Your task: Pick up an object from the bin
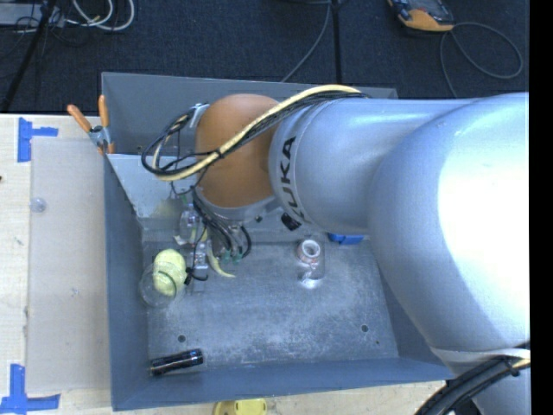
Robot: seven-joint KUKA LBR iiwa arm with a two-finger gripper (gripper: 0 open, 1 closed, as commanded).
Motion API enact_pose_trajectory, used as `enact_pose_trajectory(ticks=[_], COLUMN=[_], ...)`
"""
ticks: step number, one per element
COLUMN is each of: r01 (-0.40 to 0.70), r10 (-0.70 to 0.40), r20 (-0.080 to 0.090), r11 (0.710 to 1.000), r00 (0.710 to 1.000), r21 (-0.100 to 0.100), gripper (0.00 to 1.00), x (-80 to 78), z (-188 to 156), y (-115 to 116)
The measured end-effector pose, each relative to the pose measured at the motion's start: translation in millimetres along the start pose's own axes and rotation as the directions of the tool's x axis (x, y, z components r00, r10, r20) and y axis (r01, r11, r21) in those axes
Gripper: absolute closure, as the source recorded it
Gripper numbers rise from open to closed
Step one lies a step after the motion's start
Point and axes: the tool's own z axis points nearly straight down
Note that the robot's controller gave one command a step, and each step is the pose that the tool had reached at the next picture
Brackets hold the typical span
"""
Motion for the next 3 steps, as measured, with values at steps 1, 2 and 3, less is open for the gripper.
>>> enact_pose_trajectory(ticks=[1,2,3], r01=[0.016,-0.144,-0.09], r10=[-0.015,0.144,0.09], r20=[0.005,0.001,0.002], r11=[1.0,0.99,0.996], r00=[1.0,0.99,0.996], r21=[-0.002,-0.001,-0.001], gripper=[0.0,0.0,1.0], x=[4.4,3.7,-0.5], z=[-3,47,52], y=[17,33,25])
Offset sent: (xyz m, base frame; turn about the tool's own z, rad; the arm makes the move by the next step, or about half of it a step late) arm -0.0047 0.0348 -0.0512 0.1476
